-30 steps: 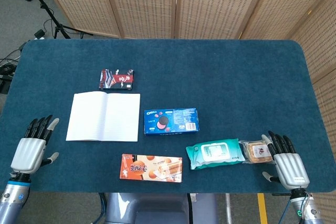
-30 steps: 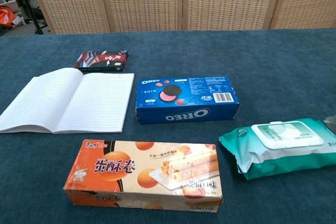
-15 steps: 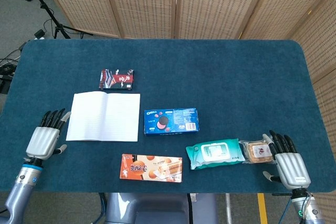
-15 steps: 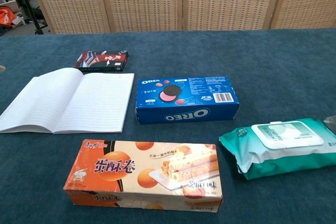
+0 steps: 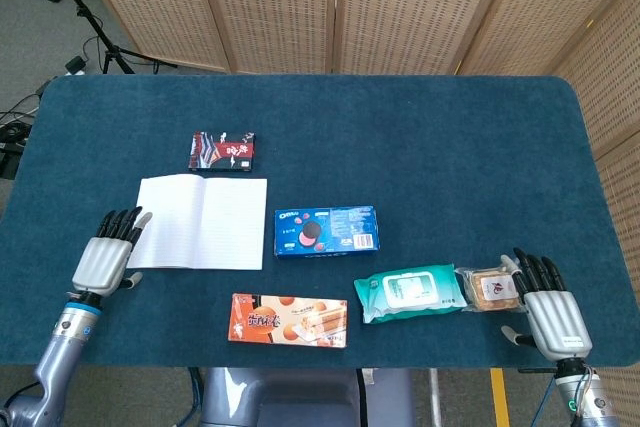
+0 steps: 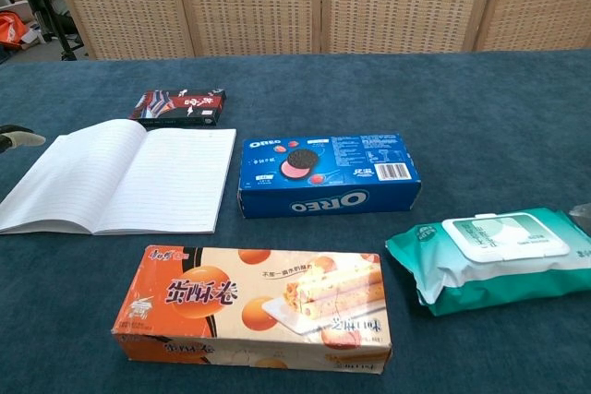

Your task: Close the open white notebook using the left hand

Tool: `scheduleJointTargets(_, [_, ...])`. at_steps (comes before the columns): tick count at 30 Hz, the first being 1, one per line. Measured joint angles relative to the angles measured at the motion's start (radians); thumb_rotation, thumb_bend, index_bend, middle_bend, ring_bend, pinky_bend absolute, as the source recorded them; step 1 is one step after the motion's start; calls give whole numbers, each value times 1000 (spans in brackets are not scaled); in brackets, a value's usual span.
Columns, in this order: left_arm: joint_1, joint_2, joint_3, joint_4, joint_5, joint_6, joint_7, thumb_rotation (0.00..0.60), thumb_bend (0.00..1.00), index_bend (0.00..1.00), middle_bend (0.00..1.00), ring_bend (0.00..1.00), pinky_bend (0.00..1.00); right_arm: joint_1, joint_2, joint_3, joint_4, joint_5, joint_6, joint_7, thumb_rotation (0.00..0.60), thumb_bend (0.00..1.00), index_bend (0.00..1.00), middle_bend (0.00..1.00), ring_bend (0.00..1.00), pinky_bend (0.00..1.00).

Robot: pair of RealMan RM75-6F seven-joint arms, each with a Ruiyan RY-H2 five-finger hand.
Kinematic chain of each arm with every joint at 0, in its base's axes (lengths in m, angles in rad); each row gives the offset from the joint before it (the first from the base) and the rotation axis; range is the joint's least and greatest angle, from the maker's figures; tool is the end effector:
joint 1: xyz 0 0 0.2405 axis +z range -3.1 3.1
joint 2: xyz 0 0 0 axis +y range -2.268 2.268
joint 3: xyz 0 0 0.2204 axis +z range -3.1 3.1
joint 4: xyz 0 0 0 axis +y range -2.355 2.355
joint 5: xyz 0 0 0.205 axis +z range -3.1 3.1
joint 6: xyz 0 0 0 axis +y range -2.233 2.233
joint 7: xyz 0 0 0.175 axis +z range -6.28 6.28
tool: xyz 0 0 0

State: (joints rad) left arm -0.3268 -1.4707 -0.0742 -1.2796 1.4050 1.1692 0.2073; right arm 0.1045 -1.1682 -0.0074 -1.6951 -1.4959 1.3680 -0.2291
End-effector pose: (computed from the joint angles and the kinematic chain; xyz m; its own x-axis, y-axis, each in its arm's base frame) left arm -0.2716 0.2793 0.0323 0.5625 0.1780 0.8074 0.8262 -0.1573 -0.5410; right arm -0.2624 -0.1976 0.0982 0.4855 -0.1701 0.8576 -0.8739 -0.0650 0.4818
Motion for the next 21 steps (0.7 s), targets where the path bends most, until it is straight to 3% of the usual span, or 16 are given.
scheduleJointTargets(21, [-28,-36,0,28,-13,-9,8,600,177,0,0,0,0,1,-4,1,3,3,-2,-4,600,53,0,0,0,0])
